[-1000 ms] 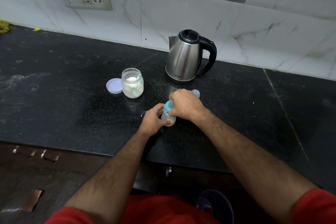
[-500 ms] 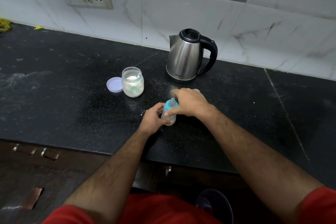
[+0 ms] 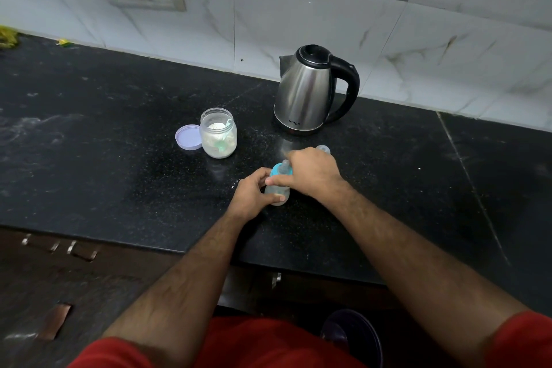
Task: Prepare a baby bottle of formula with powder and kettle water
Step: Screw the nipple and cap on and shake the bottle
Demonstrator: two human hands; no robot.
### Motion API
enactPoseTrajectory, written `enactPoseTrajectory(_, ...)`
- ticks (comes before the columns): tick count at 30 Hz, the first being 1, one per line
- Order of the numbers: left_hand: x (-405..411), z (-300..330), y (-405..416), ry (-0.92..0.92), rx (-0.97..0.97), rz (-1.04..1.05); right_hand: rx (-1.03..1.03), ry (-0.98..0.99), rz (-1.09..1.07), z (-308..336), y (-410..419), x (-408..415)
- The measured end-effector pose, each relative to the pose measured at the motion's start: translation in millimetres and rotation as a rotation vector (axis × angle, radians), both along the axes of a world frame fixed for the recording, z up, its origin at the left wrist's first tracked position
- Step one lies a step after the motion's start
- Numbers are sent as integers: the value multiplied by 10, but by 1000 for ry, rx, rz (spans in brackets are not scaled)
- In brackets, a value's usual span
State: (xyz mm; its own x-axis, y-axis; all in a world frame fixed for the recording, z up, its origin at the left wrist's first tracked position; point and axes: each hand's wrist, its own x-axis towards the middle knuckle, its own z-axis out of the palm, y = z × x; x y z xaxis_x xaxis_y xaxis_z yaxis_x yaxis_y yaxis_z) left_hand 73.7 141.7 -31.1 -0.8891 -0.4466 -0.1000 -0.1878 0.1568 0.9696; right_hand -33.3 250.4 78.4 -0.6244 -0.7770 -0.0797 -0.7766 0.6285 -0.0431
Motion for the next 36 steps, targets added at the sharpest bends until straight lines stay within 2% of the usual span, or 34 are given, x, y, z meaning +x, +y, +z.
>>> enactPoseTrajectory(2,-8,-9,-8,10,11,1,-21,-98,49,46,28,-79)
enactPoseTrajectory(5,-15,-20,-8,31,34,1,35,-389,161,135,57,-194)
enactPoseTrajectory(6,-15,-20,-7,31,31,1,23,-425,177,127,59,-214)
enactPoseTrajectory(8,-14,-18,-6,24,25,-3,-45,-383,154,80,58,-198)
enactPoseTrajectory(10,-13,-18,-7,9,25,-4,-75,-249,88,-7,43,-122)
enactPoseTrajectory(13,-4,-4,2,-6,-4,6,-49,-1,9,-126,29,11)
enactPoseTrajectory(15,1,14,6,-8,-23,7,-21,61,-35,-106,37,21)
enactPoseTrajectory(17,-3,14,-1,0,-9,4,-47,-39,-12,-52,66,-50)
enactPoseTrajectory(20,-12,6,-5,14,41,1,-31,-344,138,55,85,-159)
enactPoseTrajectory(21,-11,8,0,15,45,3,-19,-387,170,58,88,-176)
enactPoseTrajectory(26,2,22,0,9,37,6,-138,-310,115,-52,100,-108)
enactPoseTrajectory(30,1,32,9,-7,27,0,-55,-75,63,-133,66,-20)
enactPoseTrajectory(32,4,37,11,-8,7,-6,-24,-33,60,-100,50,-34)
enactPoseTrajectory(34,-6,25,-1,-3,5,0,-35,-138,83,-29,62,-92)
enactPoseTrajectory(36,-16,12,-4,2,21,5,-13,-358,155,50,84,-156)
